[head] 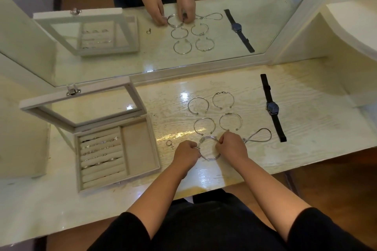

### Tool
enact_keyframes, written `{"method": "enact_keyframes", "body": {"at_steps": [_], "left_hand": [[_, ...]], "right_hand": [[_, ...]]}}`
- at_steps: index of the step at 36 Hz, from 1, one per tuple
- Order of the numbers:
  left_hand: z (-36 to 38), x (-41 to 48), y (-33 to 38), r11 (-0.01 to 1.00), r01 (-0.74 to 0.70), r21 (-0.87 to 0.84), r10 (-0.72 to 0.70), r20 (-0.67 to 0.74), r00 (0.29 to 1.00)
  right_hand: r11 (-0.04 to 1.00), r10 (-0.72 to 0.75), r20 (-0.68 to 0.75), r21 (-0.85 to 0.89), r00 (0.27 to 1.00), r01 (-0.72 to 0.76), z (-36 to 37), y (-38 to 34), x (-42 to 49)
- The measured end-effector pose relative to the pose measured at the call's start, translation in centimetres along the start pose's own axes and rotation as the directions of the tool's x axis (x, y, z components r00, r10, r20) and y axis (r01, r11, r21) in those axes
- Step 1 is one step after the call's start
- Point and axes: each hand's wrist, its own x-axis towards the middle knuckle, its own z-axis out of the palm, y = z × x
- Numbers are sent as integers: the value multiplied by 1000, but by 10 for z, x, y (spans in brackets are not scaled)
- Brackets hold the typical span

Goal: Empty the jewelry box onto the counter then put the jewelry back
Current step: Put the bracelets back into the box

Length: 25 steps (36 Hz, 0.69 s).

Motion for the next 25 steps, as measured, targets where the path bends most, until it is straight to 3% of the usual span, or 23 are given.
{"method": "enact_keyframes", "body": {"at_steps": [16, 25], "left_hand": [[-22, -5, 5, 984, 3, -177, 2, 24, 1000], [-54, -8, 6, 978, -154, -144, 130, -163, 978]], "right_hand": [[988, -56, -30, 139, 998, 60, -6, -21, 4], [954, -150, -89, 247, 985, 168, -5, -61, 3]]}}
